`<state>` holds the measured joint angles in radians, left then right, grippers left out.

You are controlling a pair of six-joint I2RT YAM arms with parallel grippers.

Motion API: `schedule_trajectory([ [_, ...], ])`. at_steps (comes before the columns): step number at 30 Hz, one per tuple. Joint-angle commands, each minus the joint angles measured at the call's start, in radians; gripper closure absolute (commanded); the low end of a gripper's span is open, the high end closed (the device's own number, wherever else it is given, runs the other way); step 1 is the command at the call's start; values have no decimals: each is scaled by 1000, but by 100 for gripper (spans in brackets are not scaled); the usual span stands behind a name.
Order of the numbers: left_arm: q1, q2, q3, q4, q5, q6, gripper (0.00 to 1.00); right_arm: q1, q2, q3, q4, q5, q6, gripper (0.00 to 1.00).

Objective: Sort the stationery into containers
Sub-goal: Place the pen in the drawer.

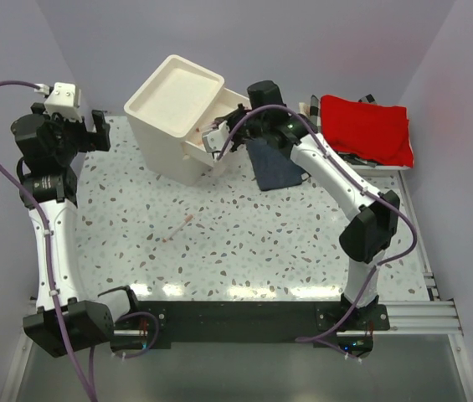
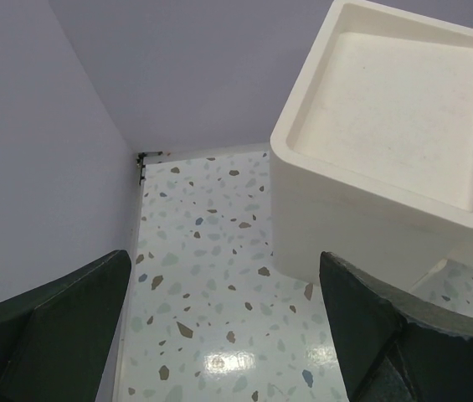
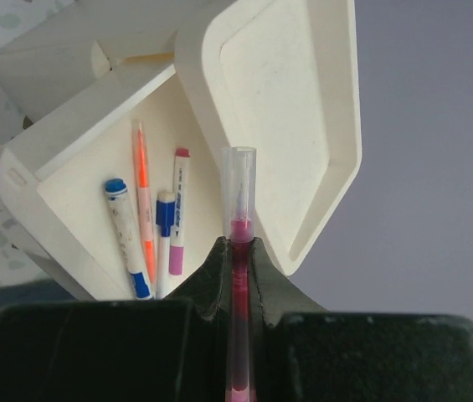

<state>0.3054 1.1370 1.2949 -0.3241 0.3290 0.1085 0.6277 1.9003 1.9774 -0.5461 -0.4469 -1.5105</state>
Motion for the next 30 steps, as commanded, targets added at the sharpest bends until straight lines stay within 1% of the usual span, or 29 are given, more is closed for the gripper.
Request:
schedule_trajectory([
  [1,11,-25,-20,26,-2,13,0,-8,34,115,-123,-55,-102,100],
  [3,9,-25,-26,30,-2,13,0,-8,57,132,-141,-44,-129,100],
  [5,14,-26,-31,31,-2,10,0,-8,89,141,-141,-29,-140,96],
  [6,14,-25,-31,33,-2,8,0,-10,100,159,-149,-23,-151,88],
  [8,17,-23,-32,34,-2,8,0,-8,135,184,-150,-12,-148,77],
  [9,17,-25,-31,33,-2,7,0,-10,143,202,-135,-1,-131,70],
  [11,20,-25,-25,31,-2,7,0,-10,141,202,-98,10,-99,64],
  [12,18,-26,-22,30,-4,5,0,-8,131,196,-62,13,-70,57],
  [13,20,-25,-16,30,-4,3,0,-8,114,184,-28,14,-38,52],
  [14,20,-31,-14,30,-5,5,0,-8,64,169,4,17,-7,47],
  [15,21,-33,-14,34,-5,3,0,-8,36,134,70,17,63,38],
  [16,20,-36,-16,34,-5,-3,0,-6,1,112,102,8,105,34],
  [17,21,-42,-17,39,-2,-4,0,-5,-33,89,132,5,142,32],
  [18,23,-45,-19,39,2,-7,0,-3,-105,46,170,5,210,32],
  [19,23,-48,-23,43,4,-13,0,1,-142,25,187,-10,254,32],
  [20,23,-52,-26,43,11,-16,0,7,-174,5,196,-27,300,32],
  [21,21,-54,-29,46,15,-18,0,10,-244,-33,186,-54,384,31],
  [22,23,-57,-37,49,18,-23,0,13,-274,-55,170,-79,415,30],
  [23,23,-59,-40,53,18,-26,0,35,-305,-80,152,-113,438,30],
  [25,23,-65,-55,62,13,-38,0,70,-386,-188,111,-110,486,30],
  [26,23,-69,-60,65,5,-43,0,105,-408,-230,92,-108,492,30],
  [27,23,-71,-65,66,4,-49,0,125,-429,-317,60,-105,501,31],
  [28,26,-72,-69,65,4,-56,0,145,-467,-357,42,-98,503,31],
  [29,26,-75,-71,66,5,-58,0,192,-481,-395,26,-92,509,31],
  [30,26,-77,-71,63,4,-58,0,214,-492,-461,-6,-96,513,32],
])
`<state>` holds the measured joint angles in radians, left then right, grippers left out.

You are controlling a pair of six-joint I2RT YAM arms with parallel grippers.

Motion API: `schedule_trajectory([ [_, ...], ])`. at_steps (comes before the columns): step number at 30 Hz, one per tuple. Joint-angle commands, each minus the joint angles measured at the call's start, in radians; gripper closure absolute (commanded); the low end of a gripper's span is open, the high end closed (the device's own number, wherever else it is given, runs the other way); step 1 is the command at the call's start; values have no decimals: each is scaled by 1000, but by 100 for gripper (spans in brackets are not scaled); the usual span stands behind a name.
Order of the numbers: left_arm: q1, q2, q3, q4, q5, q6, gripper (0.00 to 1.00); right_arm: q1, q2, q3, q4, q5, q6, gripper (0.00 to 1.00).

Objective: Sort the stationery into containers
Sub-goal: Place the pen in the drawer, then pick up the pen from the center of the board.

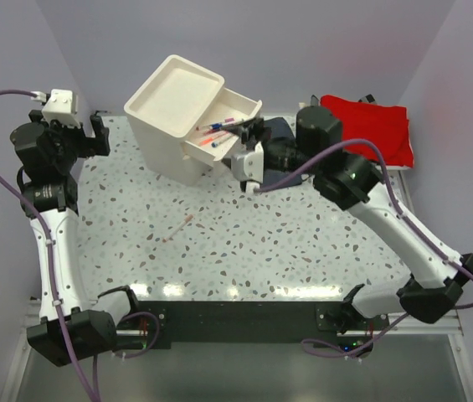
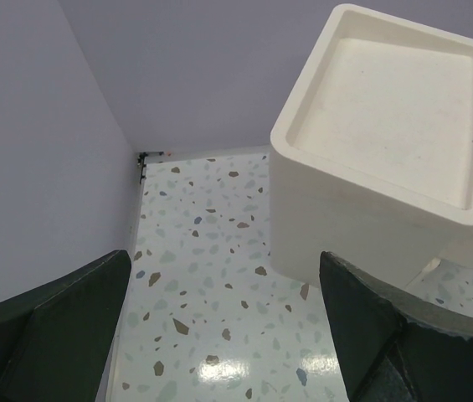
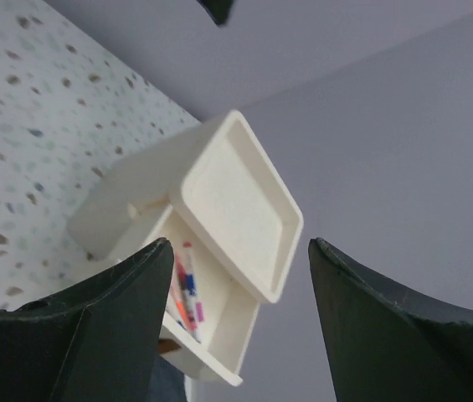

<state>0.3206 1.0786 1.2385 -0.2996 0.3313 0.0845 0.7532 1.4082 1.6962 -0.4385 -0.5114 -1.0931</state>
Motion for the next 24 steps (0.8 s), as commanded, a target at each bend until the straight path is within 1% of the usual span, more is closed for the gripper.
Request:
schedule_trajectory([
  [1,11,-19,-13,36,0,-32,0,113,-3,-210,-129,-32,93,33],
  [2,9,-20,-11,34,-8,-32,0,165,12,-234,-140,-29,96,34],
  [4,11,-23,-10,33,-12,-32,0,213,49,-270,-173,-45,119,36],
  [5,9,-29,-13,33,-23,-34,0,251,113,-271,-180,-55,137,37],
  [7,11,-37,-22,36,-31,-43,0,288,193,-241,-180,-68,214,42],
  [8,11,-45,-25,34,-34,-48,0,296,275,-186,-192,-73,226,44],
  [9,12,-49,-27,30,-29,-51,0,301,322,-155,-219,-76,229,47],
  [10,12,-54,-30,27,-26,-51,0,302,359,-121,-229,-82,233,48],
  [11,12,-60,-30,22,-17,-51,0,302,429,-59,-239,-87,231,48],
  [13,12,-65,-31,10,-11,-48,0,301,492,8,-299,-104,204,49],
  [14,12,-66,-30,5,-12,-42,0,301,532,81,-328,-107,178,51],
  [15,12,-66,-25,-2,-14,-34,0,301,593,115,-373,-107,171,53],
  [17,11,-69,-17,-22,-23,-26,0,301,655,210,-420,-105,144,57],
  [18,11,-68,-7,-30,-26,-16,0,301,701,232,-443,-102,141,57],
  [19,11,-65,-1,-36,-29,-12,0,301,712,244,-440,-98,141,57],
  [22,6,-57,13,-52,-40,7,0,299,752,257,-385,-67,145,56],
  [24,-5,-52,19,-52,-47,20,0,299,787,295,-385,-41,144,56],
])
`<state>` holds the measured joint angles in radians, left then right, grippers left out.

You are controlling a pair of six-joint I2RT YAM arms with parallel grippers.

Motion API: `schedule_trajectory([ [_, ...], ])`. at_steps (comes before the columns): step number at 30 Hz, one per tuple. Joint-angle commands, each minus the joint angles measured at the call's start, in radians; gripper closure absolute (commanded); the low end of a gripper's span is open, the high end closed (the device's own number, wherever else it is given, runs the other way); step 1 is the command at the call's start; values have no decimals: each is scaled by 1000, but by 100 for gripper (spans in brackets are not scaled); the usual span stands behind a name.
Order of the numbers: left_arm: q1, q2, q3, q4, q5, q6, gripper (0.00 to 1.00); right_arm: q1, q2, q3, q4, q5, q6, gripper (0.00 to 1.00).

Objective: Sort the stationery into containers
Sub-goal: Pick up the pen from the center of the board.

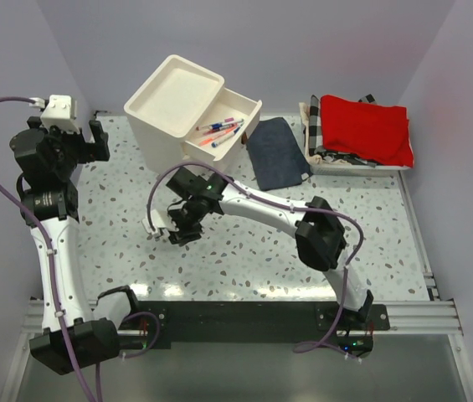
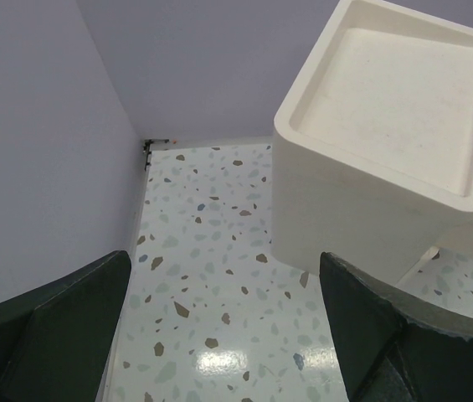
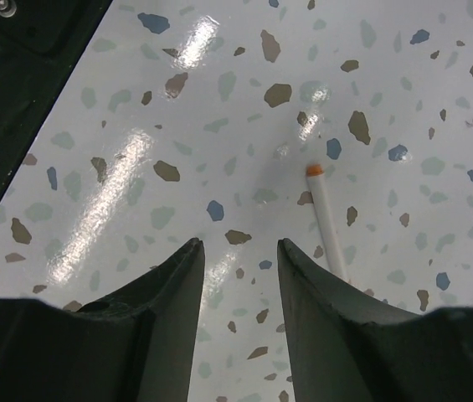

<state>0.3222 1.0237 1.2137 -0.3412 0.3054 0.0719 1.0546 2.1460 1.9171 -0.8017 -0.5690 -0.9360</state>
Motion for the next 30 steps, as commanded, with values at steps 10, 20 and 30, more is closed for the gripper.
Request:
schedule_trajectory([
  [10,-9,26,40,2,-35,35,0,-56,264,330,-28,49,66,56],
  [20,-8,44,41,4,-42,28,0,-67,330,284,-45,116,-14,57],
  [30,-6,53,37,1,-43,25,0,-79,380,275,-70,138,-46,62],
])
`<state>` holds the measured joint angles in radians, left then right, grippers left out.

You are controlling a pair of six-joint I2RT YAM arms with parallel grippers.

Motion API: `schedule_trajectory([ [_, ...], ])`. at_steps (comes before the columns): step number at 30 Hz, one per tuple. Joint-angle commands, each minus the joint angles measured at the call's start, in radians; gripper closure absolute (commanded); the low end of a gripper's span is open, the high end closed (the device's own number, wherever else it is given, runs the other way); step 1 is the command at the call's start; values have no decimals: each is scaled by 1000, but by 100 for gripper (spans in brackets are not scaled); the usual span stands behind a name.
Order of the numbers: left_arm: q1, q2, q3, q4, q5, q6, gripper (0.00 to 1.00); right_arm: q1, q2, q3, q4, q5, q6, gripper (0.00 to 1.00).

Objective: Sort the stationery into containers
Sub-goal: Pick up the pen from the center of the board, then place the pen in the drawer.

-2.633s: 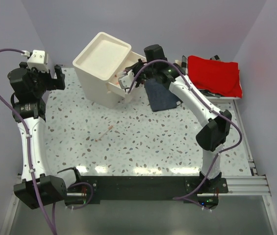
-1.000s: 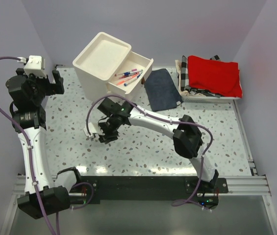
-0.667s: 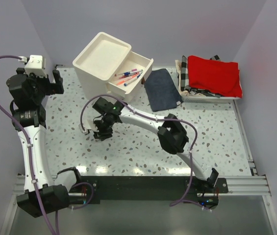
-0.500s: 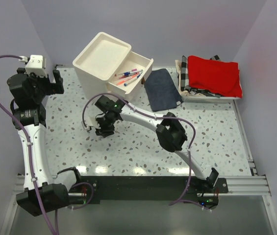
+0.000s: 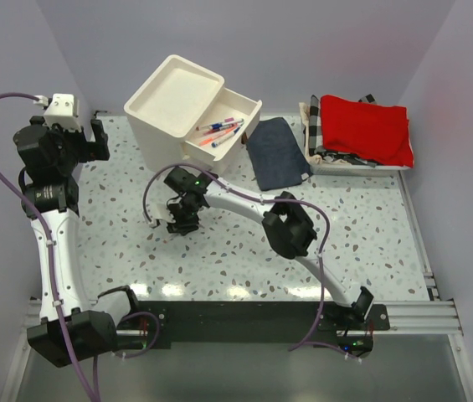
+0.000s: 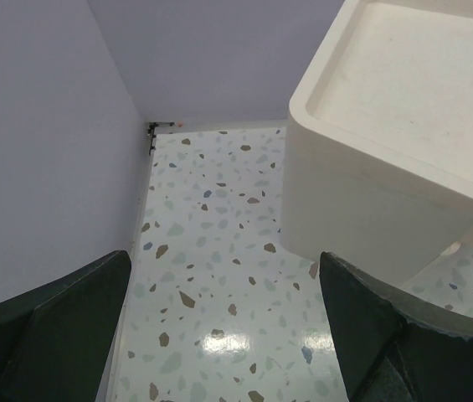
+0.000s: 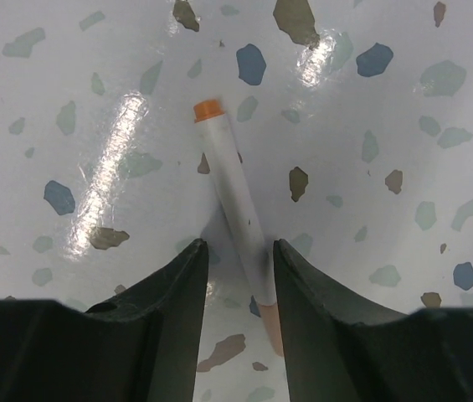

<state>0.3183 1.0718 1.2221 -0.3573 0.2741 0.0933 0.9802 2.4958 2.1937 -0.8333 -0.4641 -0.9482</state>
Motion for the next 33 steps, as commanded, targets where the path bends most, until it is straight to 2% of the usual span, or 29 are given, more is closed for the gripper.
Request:
schedule_trajectory([
  [1,-2,8,28,17,-12,5,0,-5,37,-3,-46,33,-43,67],
  [3,-2,10,27,17,-9,5,0,-5,37,-11,-75,38,-58,76],
  [4,-2,11,27,17,-10,5,0,-3,19,-29,-87,41,-75,87],
  [7,-1,13,27,20,-4,5,0,-3,-63,-133,-104,45,-103,100],
  [12,-1,16,22,55,7,-12,0,-8,-444,-359,8,21,-115,100],
  [15,1,16,19,86,14,-26,0,-9,-622,-332,8,2,-90,100],
  [18,4,17,7,116,14,-36,0,-20,-722,-269,2,33,-72,100],
  [21,7,19,-6,142,22,-53,0,-52,-756,-211,-19,90,-150,100],
  [24,10,25,-12,158,37,-67,0,-118,-758,-152,-75,126,-361,100],
  [28,10,34,-9,175,50,-78,0,-215,-665,-23,-193,183,-605,100],
  [33,10,36,-12,185,54,-84,0,-320,-513,202,-220,206,-817,100],
])
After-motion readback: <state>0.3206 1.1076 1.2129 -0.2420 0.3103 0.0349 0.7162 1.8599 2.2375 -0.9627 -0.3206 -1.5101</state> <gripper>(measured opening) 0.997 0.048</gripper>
